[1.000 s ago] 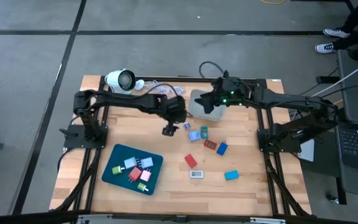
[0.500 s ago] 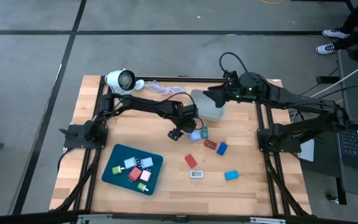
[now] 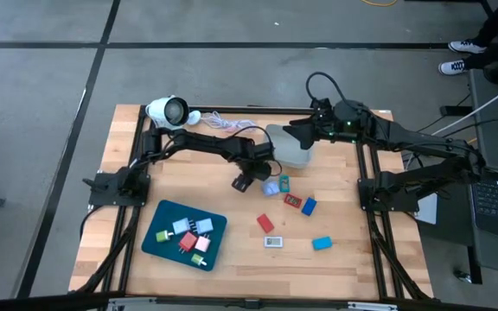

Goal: Pick & Place Office items
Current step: Put the dark blue charger adapter into the blue bin

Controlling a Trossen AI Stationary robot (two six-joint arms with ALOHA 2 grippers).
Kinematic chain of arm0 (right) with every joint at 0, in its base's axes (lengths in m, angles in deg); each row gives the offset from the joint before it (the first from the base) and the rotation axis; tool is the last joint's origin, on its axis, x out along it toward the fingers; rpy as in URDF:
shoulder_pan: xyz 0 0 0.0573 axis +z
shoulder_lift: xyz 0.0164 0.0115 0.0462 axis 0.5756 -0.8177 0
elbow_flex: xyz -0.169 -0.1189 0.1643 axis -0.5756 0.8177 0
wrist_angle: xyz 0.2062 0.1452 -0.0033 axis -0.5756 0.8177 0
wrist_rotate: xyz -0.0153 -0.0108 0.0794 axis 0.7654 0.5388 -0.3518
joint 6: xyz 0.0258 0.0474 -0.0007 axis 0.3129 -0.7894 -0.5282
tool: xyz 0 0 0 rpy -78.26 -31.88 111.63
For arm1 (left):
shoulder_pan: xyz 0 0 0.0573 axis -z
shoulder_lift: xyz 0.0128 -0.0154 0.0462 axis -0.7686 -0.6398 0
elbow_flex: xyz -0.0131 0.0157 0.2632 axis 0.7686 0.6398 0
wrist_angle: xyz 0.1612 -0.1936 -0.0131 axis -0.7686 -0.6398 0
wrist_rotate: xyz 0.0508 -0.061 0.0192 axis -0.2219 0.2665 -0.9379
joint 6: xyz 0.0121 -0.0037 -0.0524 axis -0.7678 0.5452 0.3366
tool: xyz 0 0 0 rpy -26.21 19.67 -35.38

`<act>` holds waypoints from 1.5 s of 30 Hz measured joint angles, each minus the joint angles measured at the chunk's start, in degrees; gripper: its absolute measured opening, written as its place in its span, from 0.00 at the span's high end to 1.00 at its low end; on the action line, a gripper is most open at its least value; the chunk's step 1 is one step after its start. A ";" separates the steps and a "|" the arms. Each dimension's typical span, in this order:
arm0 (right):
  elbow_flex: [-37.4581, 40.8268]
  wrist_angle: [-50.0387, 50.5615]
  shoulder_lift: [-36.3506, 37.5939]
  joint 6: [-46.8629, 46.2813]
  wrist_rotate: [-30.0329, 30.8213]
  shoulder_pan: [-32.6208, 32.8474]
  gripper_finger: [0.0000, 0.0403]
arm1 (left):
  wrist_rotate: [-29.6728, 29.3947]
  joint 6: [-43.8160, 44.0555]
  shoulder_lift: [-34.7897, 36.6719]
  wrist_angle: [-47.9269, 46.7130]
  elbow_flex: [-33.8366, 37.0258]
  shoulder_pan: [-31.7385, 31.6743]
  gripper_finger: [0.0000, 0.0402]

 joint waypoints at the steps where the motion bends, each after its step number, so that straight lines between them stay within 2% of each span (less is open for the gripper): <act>1: 0.00 0.00 0.00 0.00 0.00 -0.02 0.36 | 0.89 1.05 0.00 -0.78 0.06 -0.24 0.46; 4: 0.00 0.00 0.00 0.04 0.00 -0.01 0.36 | 3.60 4.02 -0.11 -2.50 0.30 -0.76 0.55; 8: 0.00 0.00 0.00 0.22 0.00 -0.01 0.36 | 4.32 7.24 -0.09 -4.06 0.33 -0.96 0.67; 11: 0.00 0.00 0.00 0.24 0.00 -0.04 0.36 | 5.33 13.44 -0.09 -4.24 0.35 -1.02 0.68; 15: 0.00 -0.03 0.00 1.20 0.02 -0.01 0.36 | 14.91 21.51 0.92 -6.27 0.51 -2.33 0.68; 17: 0.00 -0.11 0.00 1.79 0.00 -0.14 0.36 | 17.47 24.26 2.02 -5.32 -0.56 -2.65 0.68; 23: 0.00 -0.96 0.00 2.67 0.00 -1.00 0.36 | 17.29 28.29 9.58 -5.77 -1.80 -4.55 0.68; 29: 0.00 -1.20 0.02 3.74 -0.02 -1.00 0.36 | 17.91 28.68 19.69 -17.71 -1.86 -3.86 0.68; 36: 0.00 -1.31 0.02 5.14 -0.04 -1.66 0.36 | 20.76 30.66 29.75 -34.14 -1.86 3.04 0.68; 40: 0.00 -1.30 0.02 6.03 -0.03 -2.12 0.36 | 20.54 36.82 34.25 -35.79 0.56 10.10 0.68; 45: 0.00 -1.29 0.02 6.66 -0.20 -2.72 0.36 | 20.61 46.63 36.81 -35.95 9.70 19.22 0.68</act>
